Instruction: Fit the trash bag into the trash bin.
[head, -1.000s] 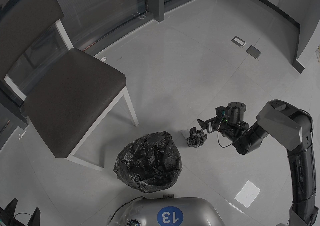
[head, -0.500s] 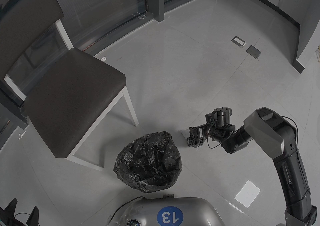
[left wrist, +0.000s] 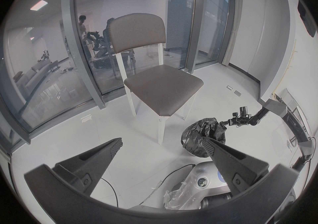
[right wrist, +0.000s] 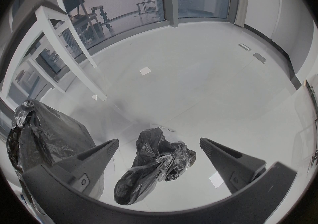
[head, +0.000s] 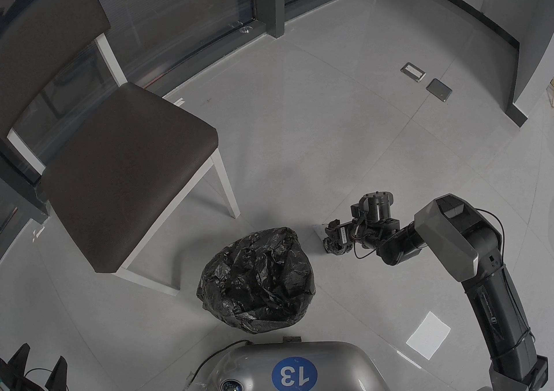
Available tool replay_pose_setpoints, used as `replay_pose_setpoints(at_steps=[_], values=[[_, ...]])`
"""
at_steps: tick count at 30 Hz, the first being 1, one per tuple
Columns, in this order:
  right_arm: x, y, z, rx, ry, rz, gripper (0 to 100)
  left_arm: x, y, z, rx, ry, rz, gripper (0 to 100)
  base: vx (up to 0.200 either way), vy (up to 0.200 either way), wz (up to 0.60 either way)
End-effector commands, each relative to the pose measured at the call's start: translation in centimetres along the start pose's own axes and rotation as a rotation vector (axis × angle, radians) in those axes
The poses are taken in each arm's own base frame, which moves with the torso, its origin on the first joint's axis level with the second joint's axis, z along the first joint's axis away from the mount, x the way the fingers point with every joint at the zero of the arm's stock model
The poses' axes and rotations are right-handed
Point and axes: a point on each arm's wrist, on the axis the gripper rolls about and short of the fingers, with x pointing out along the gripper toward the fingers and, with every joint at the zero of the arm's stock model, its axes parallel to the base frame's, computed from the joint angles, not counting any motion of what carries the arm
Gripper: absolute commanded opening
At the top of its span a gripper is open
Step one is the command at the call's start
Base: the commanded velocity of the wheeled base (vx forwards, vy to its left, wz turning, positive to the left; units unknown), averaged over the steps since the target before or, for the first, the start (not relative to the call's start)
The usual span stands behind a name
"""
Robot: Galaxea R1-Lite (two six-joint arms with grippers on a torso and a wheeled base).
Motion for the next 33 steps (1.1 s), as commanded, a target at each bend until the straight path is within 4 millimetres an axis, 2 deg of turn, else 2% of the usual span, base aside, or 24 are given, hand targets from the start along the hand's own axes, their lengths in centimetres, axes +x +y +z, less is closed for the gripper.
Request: replay_pose_setpoints(at_steps=[1, 13, 20, 21, 29, 32, 33], values=[[1.5, -0.2, -0.5, 0.019, 0.008, -0.004, 100, -0.1, 0.0, -0.1, 0.0, -0.011, 0.003, 100, 0.0, 0.0, 0.0], [2.8, -0.2, -0.6, 0.019, 0.065, -0.003, 100, -0.1, 0.0, -0.1, 0.006, -0.011, 0.004, 100, 0.0, 0.0, 0.0], [3.1, -0.1, -2.1, 0.019, 0.136, 0.0, 100, -0.1, 0.0, -0.1, 0.009, -0.011, 0.004, 100, 0.0, 0.0, 0.0], [3.1, -0.1, -2.1, 0.019, 0.134, 0.0, 0, -0.1, 0.0, -0.1, 0.009, -0.011, 0.004, 100, 0.0, 0.0, 0.0], [3.2, -0.2, -2.3, 0.038, 0.137, 0.0, 0, -0.1, 0.0, -0.1, 0.011, -0.011, 0.003, 100, 0.0, 0.0, 0.0], [3.0, -0.3, -1.5, 0.027, 0.114, -0.011, 0, -0.1, 0.0, -0.1, 0.011, -0.011, 0.003, 100, 0.0, 0.0, 0.0], [2.8, -0.4, -0.7, 0.028, 0.087, -0.018, 0, -0.1, 0.0, -0.1, 0.009, -0.011, 0.004, 100, 0.0, 0.0, 0.0]])
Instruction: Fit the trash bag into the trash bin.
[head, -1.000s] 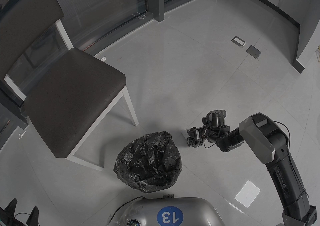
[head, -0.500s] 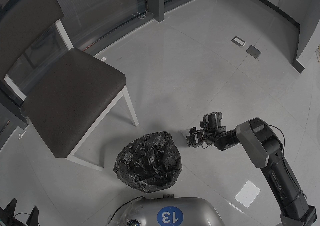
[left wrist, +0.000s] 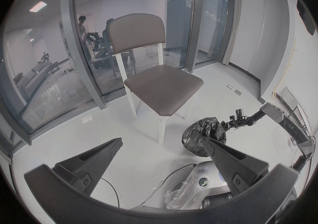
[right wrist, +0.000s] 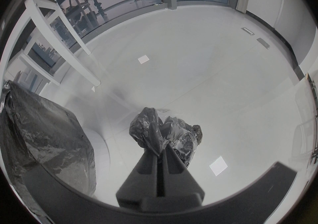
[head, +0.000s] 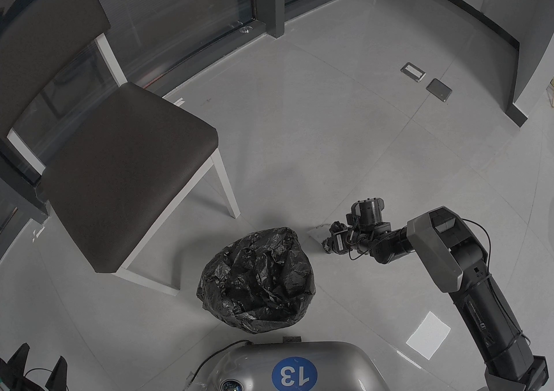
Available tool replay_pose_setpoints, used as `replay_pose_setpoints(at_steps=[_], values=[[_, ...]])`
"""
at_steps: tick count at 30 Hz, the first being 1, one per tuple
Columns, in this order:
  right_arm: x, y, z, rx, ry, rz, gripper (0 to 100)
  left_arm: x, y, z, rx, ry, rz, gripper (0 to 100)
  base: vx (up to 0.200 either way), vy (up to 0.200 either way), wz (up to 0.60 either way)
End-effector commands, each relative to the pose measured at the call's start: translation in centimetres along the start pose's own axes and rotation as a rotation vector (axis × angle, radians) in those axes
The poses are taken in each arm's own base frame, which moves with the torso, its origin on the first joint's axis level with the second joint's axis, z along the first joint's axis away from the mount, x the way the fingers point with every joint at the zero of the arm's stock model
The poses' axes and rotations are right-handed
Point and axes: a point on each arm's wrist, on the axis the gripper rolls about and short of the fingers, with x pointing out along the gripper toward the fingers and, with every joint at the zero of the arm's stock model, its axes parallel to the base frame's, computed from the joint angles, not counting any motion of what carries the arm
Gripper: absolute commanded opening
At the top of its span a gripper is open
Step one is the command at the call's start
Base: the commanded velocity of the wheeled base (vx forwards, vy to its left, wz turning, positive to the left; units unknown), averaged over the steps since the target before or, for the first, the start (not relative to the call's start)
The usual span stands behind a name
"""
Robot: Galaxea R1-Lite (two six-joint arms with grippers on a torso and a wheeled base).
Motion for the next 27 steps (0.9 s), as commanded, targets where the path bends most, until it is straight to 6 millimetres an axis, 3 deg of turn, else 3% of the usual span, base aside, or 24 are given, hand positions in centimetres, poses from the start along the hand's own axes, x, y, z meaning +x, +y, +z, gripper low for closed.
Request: replay_pose_setpoints(at_steps=[1, 2, 4, 5, 8, 13, 20, 27], values=[[-0.7, -0.1, 1.7, -0.002, -0.054, -0.014, 0, -0.1, 0.0, -0.1, -0.002, -0.012, 0.0, 100, 0.0, 0.0, 0.0], [-2.3, -0.4, 3.9, 0.0, -0.12, -0.035, 0, -0.1, 0.0, -0.1, -0.004, -0.012, 0.0, 100, 0.0, 0.0, 0.0], [-3.9, -0.4, 5.2, 0.0, -0.154, -0.044, 0, -0.1, 0.0, -0.1, -0.005, -0.011, -0.002, 100, 0.0, 0.0, 0.0], [-6.5, -0.4, 7.0, -0.007, -0.198, -0.045, 0, -0.1, 0.0, -0.1, -0.005, -0.011, -0.005, 100, 0.0, 0.0, 0.0], [-11.5, 0.1, 9.5, -0.049, -0.265, -0.034, 0, -0.1, 0.0, -0.1, -0.004, -0.01, -0.012, 100, 0.0, 0.0, 0.0], [-17.8, 2.4, 10.9, -0.071, -0.318, 0.016, 0, -0.1, 0.0, -0.1, 0.041, -0.009, -0.02, 100, 0.0, 0.0, 0.0], [-21.3, 3.2, 9.7, -0.08, -0.283, 0.069, 0, -0.1, -0.1, -0.1, 0.179, -0.012, -0.07, 100, 0.0, 0.0, 0.0], [-22.1, 3.4, 8.8, -0.081, -0.307, 0.099, 0, 0.0, -0.2, -0.1, 0.173, -0.019, -0.072, 100, 0.0, 0.029, 0.0]])
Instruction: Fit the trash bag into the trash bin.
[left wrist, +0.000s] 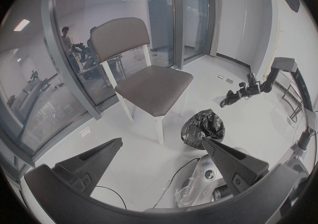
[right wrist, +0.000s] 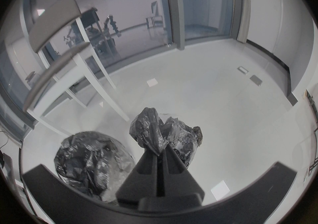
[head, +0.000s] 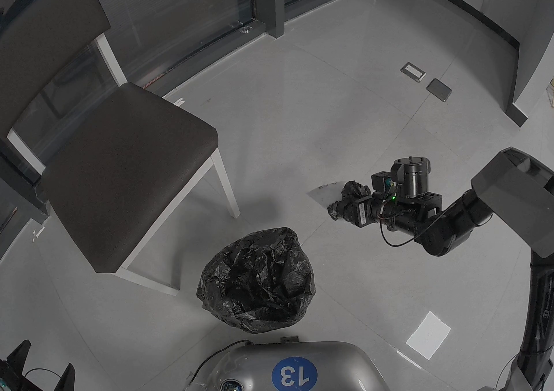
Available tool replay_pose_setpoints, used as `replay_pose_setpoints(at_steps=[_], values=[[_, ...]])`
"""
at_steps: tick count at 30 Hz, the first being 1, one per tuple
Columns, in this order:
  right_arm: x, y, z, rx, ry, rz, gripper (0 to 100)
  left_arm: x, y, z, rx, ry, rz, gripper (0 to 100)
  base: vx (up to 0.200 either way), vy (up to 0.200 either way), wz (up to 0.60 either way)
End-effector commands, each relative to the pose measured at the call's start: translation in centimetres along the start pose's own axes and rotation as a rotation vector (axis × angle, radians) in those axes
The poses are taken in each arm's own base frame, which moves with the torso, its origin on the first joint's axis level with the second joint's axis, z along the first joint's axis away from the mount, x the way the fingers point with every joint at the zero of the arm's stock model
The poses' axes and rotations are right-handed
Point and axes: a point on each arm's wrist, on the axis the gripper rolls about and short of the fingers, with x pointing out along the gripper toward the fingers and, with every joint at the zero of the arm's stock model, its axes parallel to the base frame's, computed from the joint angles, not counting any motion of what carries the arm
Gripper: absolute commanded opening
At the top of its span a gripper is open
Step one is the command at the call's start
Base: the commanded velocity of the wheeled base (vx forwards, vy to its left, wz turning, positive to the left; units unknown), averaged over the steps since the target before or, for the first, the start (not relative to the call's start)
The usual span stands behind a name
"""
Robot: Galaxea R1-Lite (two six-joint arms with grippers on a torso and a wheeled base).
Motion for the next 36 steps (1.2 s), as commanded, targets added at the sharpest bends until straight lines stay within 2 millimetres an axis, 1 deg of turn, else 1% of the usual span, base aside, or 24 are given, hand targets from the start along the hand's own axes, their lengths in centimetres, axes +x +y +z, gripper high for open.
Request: replay_pose_setpoints(at_steps=[1, 4, 5, 15, 20, 23, 24, 25, 26, 27, 28, 29, 31, 34, 36], values=[[-3.3, 1.3, 2.4, -0.011, -0.085, 0.038, 0, 0.0, 0.0, -0.1, 0.01, -0.022, -0.007, 100, 0.0, 0.2, 0.0], [-3.9, 2.2, 2.6, -0.021, -0.088, 0.061, 0, 0.1, 0.0, -0.1, 0.017, -0.022, -0.01, 100, 0.0, 0.2, 0.0], [-3.9, 2.2, 2.6, -0.021, -0.088, 0.061, 0, 0.1, 0.0, -0.1, 0.017, -0.022, -0.01, 100, 0.0, 0.2, 0.0], [-4.4, 4.8, 2.2, -0.04, -0.094, 0.12, 0, 0.1, 0.0, -0.1, 0.013, -0.022, -0.01, 100, 0.0, 0.2, 0.0], [-4.6, 5.2, 2.1, -0.034, -0.09, 0.129, 0, 0.1, 0.0, -0.1, 0.012, -0.024, -0.01, 100, 0.0, 0.2, 0.0], [-6.9, 5.9, 2.7, -0.016, -0.097, 0.155, 0, 0.1, -0.1, -0.1, 0.021, -0.023, -0.028, 100, 0.0, 0.0, 0.0], [-7.4, 6.1, 2.6, -0.019, -0.092, 0.161, 0, 0.1, -0.1, -0.1, 0.023, -0.023, -0.037, 100, 0.0, 0.0, 0.0], [-7.5, 6.1, 2.5, -0.019, -0.091, 0.162, 0, 0.1, -0.1, -0.1, 0.023, -0.024, -0.04, 100, 0.0, 0.0, 0.0], [-8.3, 6.4, 2.0, -0.024, -0.069, 0.175, 0, 0.0, -0.2, -0.1, 0.025, -0.025, -0.068, 100, 0.0, 0.0, 0.0], [-8.4, 6.5, 1.4, -0.027, -0.051, 0.18, 0, 0.1, -0.2, -0.1, 0.027, -0.026, -0.086, 100, 0.0, 0.0, 0.0], [-8.4, 6.5, 1.4, -0.027, -0.051, 0.18, 0, 0.1, -0.2, -0.1, 0.027, -0.026, -0.086, 100, 0.0, 0.0, 0.0], [-8.7, 6.4, 0.4, -0.028, -0.019, 0.181, 0, 0.1, -0.3, -0.1, 0.027, -0.027, -0.114, 100, 0.0, 0.0, 0.0], [-9.1, 6.4, -0.2, -0.03, 0.006, 0.185, 0, 0.1, -0.3, -0.1, 0.027, -0.028, -0.14, 100, 0.0, 0.0, 0.0], [-11.0, 7.6, -1.1, -0.033, 0.038, 0.225, 0, 0.1, -0.3, -0.1, 0.026, -0.028, -0.151, 100, 0.0, 0.0, 0.0], [-11.8, 8.3, -1.7, -0.041, 0.06, 0.255, 0, 0.0, -0.3, -0.1, 0.026, -0.03, -0.151, 100, 0.0, 0.0, 0.0]])
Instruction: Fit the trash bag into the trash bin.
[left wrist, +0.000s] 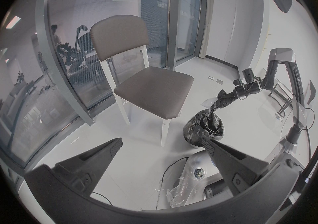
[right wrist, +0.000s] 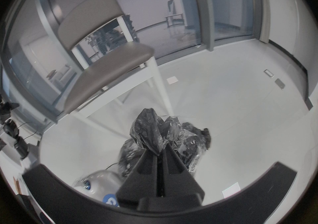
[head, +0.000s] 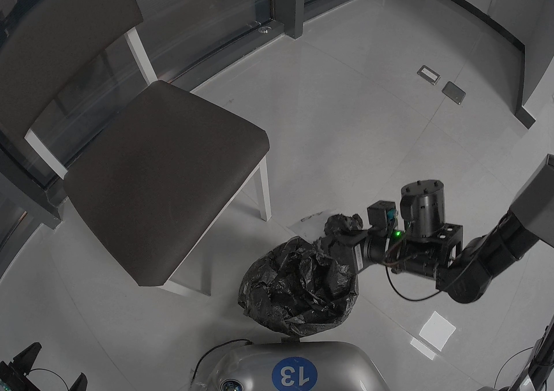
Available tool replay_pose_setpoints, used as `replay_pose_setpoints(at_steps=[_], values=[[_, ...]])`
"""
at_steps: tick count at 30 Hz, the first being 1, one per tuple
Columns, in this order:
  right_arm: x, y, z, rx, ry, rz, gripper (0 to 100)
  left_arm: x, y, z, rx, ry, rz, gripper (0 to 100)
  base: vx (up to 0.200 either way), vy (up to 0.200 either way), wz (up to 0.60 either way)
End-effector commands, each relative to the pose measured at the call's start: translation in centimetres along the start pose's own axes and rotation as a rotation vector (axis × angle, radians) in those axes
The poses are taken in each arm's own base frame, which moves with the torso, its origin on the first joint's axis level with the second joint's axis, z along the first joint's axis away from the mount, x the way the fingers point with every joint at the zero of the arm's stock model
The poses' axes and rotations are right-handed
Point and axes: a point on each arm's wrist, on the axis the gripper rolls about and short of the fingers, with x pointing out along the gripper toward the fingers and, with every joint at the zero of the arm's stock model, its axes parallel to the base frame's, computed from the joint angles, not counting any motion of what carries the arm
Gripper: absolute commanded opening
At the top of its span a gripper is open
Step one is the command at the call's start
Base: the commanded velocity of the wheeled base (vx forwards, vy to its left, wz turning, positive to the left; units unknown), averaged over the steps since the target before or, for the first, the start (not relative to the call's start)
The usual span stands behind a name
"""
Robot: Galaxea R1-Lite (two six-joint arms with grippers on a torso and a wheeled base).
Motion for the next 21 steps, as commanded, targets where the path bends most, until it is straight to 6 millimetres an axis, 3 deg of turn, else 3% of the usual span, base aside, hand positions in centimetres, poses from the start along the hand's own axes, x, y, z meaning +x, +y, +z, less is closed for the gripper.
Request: replay_pose_setpoints(at_steps=[1, 10, 21], values=[[-2.5, 2.3, -1.0, -0.018, 0.035, 0.076, 0, -0.1, 0.0, -0.1, 0.001, -0.011, -0.009, 100, 0.0, 0.0, 0.0], [-3.4, 6.0, -3.0, -0.051, 0.105, 0.196, 0, -0.1, 0.0, -0.1, 0.001, -0.012, -0.009, 100, 0.0, 0.0, 0.0], [-1.9, 5.7, -6.3, -0.055, 0.231, 0.178, 0, -0.1, 0.0, -0.1, 0.003, -0.011, -0.008, 100, 0.0, 0.0, 0.0]])
